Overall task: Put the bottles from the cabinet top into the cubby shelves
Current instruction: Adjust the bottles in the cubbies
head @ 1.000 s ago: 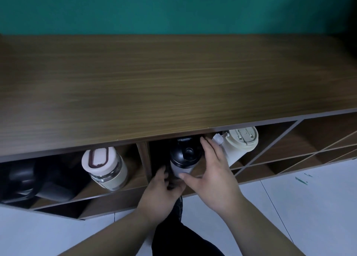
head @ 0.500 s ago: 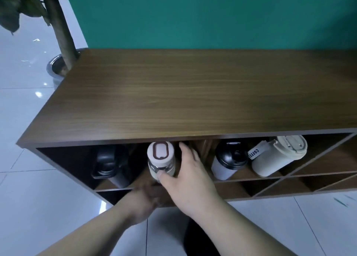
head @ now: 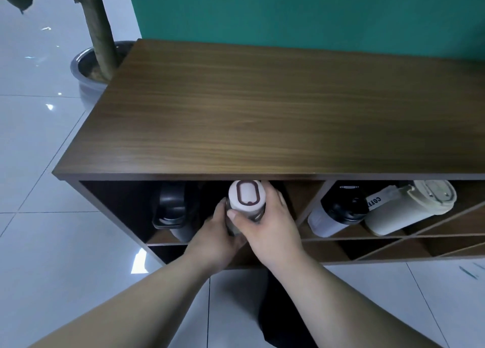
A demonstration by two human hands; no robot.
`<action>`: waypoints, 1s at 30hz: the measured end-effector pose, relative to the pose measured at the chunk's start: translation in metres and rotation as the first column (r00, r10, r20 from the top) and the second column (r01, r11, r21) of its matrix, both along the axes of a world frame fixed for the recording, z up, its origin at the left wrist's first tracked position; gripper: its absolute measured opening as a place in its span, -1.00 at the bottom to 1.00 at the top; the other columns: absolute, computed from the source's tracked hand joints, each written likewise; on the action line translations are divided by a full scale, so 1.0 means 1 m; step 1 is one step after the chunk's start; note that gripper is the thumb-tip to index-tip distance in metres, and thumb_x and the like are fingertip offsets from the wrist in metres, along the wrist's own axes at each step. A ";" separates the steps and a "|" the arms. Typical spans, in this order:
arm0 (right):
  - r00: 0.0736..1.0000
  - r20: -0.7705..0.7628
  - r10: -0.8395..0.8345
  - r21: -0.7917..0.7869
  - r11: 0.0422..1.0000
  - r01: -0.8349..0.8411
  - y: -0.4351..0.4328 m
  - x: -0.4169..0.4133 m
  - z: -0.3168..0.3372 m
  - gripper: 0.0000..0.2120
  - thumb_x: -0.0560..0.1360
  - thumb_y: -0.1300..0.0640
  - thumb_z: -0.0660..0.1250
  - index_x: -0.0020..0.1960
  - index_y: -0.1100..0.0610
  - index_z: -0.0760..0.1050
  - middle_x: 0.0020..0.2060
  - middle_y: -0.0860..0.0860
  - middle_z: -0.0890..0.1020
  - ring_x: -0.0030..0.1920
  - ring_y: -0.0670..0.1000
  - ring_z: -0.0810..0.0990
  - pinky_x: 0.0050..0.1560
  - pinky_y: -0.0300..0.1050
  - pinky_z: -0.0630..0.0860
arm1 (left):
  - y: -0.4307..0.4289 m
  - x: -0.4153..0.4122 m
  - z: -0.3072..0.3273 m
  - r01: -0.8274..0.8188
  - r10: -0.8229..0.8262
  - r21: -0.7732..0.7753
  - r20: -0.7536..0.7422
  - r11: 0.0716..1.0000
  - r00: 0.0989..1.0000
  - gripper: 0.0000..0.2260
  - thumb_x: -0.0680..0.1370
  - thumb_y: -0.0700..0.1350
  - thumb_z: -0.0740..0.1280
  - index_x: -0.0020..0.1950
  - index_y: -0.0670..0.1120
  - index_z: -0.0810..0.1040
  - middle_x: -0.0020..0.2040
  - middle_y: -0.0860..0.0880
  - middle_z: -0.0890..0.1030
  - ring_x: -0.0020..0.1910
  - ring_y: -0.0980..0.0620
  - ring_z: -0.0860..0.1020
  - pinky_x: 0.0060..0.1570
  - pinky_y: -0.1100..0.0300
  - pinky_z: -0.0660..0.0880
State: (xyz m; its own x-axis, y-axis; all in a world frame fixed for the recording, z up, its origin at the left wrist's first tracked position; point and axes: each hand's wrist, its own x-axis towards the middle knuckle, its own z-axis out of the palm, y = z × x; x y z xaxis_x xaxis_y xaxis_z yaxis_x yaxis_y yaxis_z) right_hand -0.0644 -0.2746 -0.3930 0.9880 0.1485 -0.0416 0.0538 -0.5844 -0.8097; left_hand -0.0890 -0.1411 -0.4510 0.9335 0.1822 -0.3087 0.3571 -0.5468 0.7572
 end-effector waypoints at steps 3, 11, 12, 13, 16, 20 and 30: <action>1.000 0.011 -0.005 -0.006 1.000 0.005 0.000 0.004 -0.002 -0.35 0.40 -0.11 0.50 0.44 -0.14 0.37 0.29 -0.15 0.51 0.32 -0.11 0.47 0.16 -0.22 0.38 | 0.001 -0.001 -0.004 -0.048 0.048 0.043 -0.003 0.998 0.999 -0.34 0.48 0.26 0.46 0.50 0.28 0.26 0.27 0.08 0.67 0.21 0.04 0.67 0.20 0.03 0.62; 1.000 0.007 -0.018 -0.007 1.000 0.018 -0.003 0.008 0.002 -0.41 0.39 -0.09 0.51 0.38 -0.14 0.44 0.24 -0.16 0.57 0.26 -0.11 0.53 0.23 -0.11 0.48 | 0.000 -0.002 -0.011 -0.066 0.065 0.040 0.026 0.997 0.998 -0.45 0.48 0.25 0.48 0.38 0.28 0.31 0.18 0.09 0.70 0.12 0.04 0.70 0.15 -0.02 0.65; 1.000 0.001 -0.023 -0.009 1.000 0.023 -0.004 0.008 0.003 -0.40 0.38 -0.09 0.52 0.38 -0.15 0.44 0.24 -0.17 0.57 0.25 -0.11 0.53 0.21 -0.13 0.48 | 0.001 -0.002 -0.010 -0.045 0.044 0.042 0.016 0.998 0.999 -0.44 0.49 0.23 0.47 0.41 0.29 0.30 0.20 0.10 0.70 0.14 0.05 0.69 0.16 -0.02 0.64; 1.000 -0.003 -0.029 -0.010 1.000 0.029 -0.004 0.008 0.003 -0.39 0.37 -0.09 0.53 0.38 -0.15 0.45 0.24 -0.17 0.57 0.25 -0.12 0.53 0.19 -0.15 0.47 | 0.002 -0.001 -0.012 -0.030 0.030 0.037 0.022 0.999 0.999 -0.42 0.51 0.21 0.46 0.46 0.28 0.29 0.22 0.11 0.70 0.17 0.05 0.69 0.17 -0.01 0.64; 0.999 -0.011 -0.046 -0.003 0.999 0.046 -0.005 0.008 0.003 -0.36 0.34 -0.08 0.57 0.37 -0.15 0.45 0.24 -0.17 0.57 0.25 -0.12 0.53 0.15 -0.21 0.43 | 0.006 0.000 -0.011 0.015 -0.016 0.035 0.009 0.999 1.000 -0.35 0.54 0.21 0.44 0.56 0.26 0.26 0.27 0.13 0.70 0.22 0.07 0.67 0.17 0.07 0.60; 0.999 -0.025 -0.045 0.003 0.999 0.046 -0.004 0.008 0.004 -0.33 0.31 -0.07 0.60 0.36 -0.14 0.44 0.22 -0.19 0.55 0.27 -0.11 0.52 0.12 -0.23 0.40 | 0.006 -0.001 -0.007 0.033 -0.033 0.029 0.004 0.999 0.999 -0.28 0.48 0.29 0.40 0.59 0.28 0.22 0.30 0.12 0.69 0.25 0.07 0.66 0.22 0.05 0.60; 0.889 0.404 0.216 -0.013 0.973 -0.230 0.021 -0.037 0.028 -0.47 0.41 -0.06 0.38 0.36 0.07 0.51 0.32 -0.10 0.53 0.40 -0.09 0.42 0.48 -0.20 0.26 | 0.029 -0.041 0.013 0.237 -0.252 -0.163 -0.081 0.958 0.964 -0.68 0.57 -0.08 0.34 0.31 0.13 0.60 0.20 0.23 0.69 0.17 0.31 0.63 0.18 0.29 0.61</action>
